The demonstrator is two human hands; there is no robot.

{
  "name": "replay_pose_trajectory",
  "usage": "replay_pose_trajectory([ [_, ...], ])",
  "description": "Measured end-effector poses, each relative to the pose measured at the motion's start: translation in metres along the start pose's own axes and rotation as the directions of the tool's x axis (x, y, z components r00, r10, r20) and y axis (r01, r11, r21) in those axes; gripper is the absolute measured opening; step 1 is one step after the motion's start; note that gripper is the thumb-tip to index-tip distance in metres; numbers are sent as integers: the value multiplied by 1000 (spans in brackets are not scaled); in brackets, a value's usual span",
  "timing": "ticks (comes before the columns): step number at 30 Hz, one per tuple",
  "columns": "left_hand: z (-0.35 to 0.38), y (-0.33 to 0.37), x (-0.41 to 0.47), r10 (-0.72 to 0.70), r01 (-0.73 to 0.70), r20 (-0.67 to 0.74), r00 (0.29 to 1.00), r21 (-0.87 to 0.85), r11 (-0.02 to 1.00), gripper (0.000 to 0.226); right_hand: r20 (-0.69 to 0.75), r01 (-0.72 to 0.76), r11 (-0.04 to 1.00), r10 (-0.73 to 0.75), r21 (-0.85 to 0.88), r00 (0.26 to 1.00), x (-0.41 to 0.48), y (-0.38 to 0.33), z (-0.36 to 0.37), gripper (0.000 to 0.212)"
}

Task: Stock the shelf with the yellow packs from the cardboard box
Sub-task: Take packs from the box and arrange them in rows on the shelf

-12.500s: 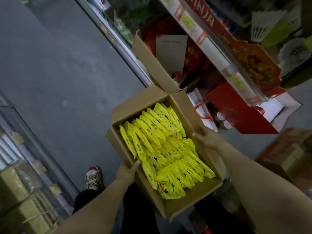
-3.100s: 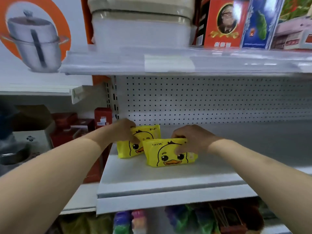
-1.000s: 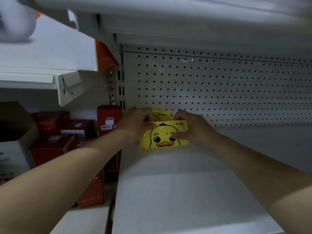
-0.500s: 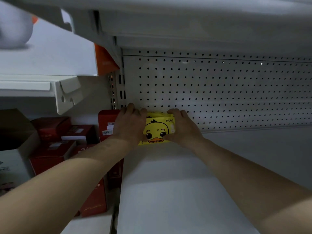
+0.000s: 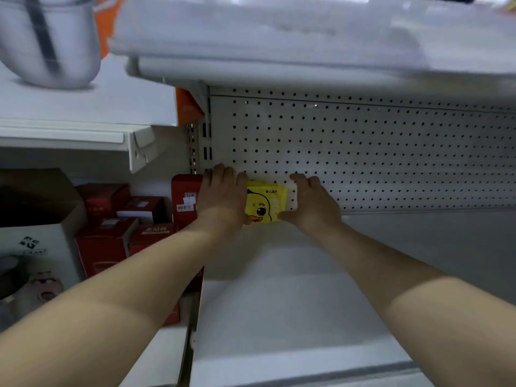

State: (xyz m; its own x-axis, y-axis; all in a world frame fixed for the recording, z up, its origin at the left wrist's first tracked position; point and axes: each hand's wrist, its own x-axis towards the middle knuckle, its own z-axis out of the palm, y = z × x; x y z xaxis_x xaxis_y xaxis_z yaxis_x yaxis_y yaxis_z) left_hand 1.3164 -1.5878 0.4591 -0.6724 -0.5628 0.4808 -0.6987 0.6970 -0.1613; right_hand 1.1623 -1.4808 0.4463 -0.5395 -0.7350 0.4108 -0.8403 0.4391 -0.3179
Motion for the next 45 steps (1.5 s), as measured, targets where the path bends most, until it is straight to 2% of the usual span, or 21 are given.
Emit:
replay_pose_trajectory([
  [5, -53, 26, -41, -105, 132, 114, 988, -266, 955, 95, 72, 33, 999, -32, -10, 997, -43, 3, -46, 85],
  [9, -93, 53, -84, -130, 184, 172, 976, -347, 920, 89, 191, 83, 995, -72, -51, 979, -91, 3, -87, 88],
  [12, -122, 81, -125, -168, 256, 260, 951, -359, 898, 86, 293, 96, 991, -66, -90, 954, -135, 4, -118, 87],
  [16, -149, 123, -193, -178, 288, 294, 939, -392, 874, 86, 309, 160, 976, -108, -148, 945, -207, 16, -145, 84],
  [20, -160, 160, -258, -156, 320, 373, 915, -434, 842, 90, 360, 205, 970, -146, -130, 921, -274, 36, -159, 83],
  [27, -143, 205, -358, -143, 336, 447, 883, -391, 857, 82, 481, 234, 968, -165, -86, 861, -371, 73, -138, 69],
  [31, -114, 219, -406, -127, 341, 513, 849, -348, 873, 84, 573, 211, 971, -111, -111, 812, -416, 91, -112, 72],
  [37, -55, 232, -476, -52, 390, 662, 748, -375, 841, 80, 700, 119, 990, -30, -78, 713, -478, 123, -59, 63],
  [41, -14, 235, -526, -32, 457, 774, 633, -340, 822, 78, 790, 65, 995, 18, -72, 612, -515, 137, -16, 58],
  [45, 20, 231, -575, -22, 546, 847, 531, -322, 773, 62, 854, -18, 999, 33, -27, 520, -542, 141, 22, 38],
])
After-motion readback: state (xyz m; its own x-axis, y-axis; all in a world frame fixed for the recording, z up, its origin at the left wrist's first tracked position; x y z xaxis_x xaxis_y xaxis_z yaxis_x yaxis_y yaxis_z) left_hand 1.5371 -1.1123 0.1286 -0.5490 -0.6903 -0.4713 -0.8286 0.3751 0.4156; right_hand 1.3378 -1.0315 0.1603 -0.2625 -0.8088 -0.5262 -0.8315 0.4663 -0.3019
